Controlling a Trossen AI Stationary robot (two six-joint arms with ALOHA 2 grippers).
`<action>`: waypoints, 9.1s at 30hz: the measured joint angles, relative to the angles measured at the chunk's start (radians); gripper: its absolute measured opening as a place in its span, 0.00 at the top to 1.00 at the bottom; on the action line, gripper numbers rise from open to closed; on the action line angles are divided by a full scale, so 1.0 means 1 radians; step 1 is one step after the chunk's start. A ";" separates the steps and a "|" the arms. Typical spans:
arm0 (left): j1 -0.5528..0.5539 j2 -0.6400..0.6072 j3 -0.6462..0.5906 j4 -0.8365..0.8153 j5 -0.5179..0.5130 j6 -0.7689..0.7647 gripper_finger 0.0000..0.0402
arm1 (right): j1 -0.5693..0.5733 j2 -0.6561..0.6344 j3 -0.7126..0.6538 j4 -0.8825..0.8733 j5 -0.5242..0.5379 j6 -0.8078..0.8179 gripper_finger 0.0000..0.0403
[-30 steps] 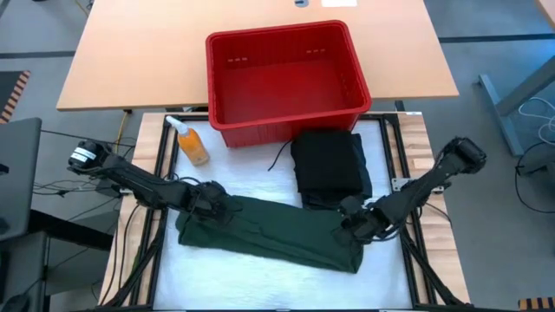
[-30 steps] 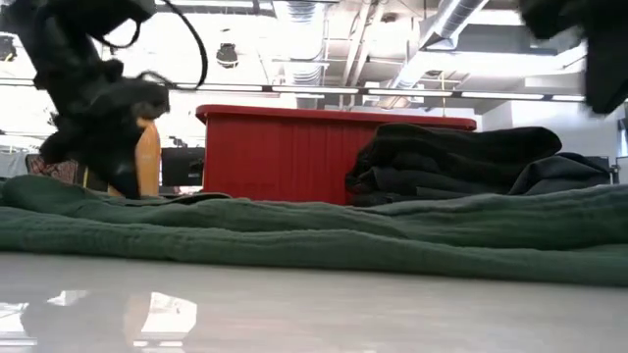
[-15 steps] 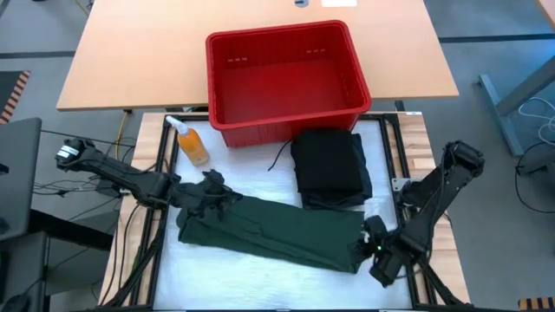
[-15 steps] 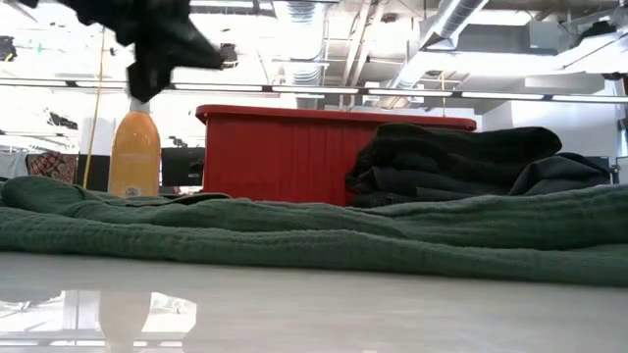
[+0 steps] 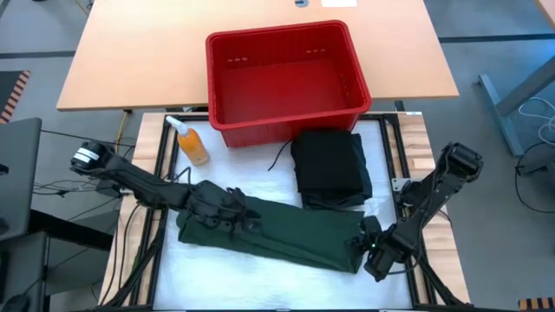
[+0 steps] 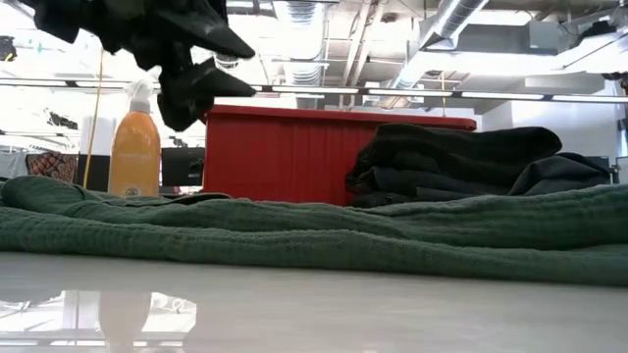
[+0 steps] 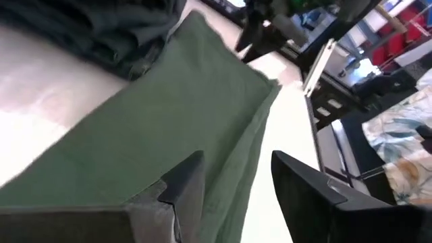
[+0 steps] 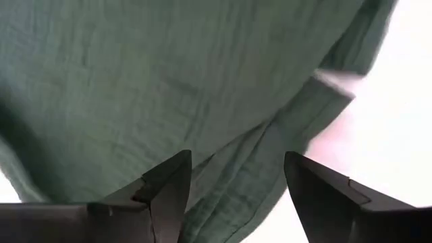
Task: Fold Laundry from Bin
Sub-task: Fold the green polo shirt
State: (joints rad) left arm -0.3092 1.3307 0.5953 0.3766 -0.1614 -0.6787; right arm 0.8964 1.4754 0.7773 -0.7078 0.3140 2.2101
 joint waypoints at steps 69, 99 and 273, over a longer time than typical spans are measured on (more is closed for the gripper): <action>0.027 1.007 1.030 -0.215 0.209 0.253 0.61 | 0.101 -0.145 0.870 -0.480 0.146 -0.512 0.93; 0.040 0.454 1.240 -1.522 -0.302 0.351 0.61 | -0.225 0.057 1.028 -0.467 0.075 -0.895 0.93; 0.117 0.398 0.931 -1.108 -0.139 0.545 0.61 | -0.419 0.217 0.578 -0.063 -0.476 -1.143 0.90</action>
State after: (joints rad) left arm -0.1921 1.7291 1.5267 -0.7317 -0.3000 -0.1335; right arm 0.4778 1.6925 1.3555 -0.7711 -0.1619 1.0673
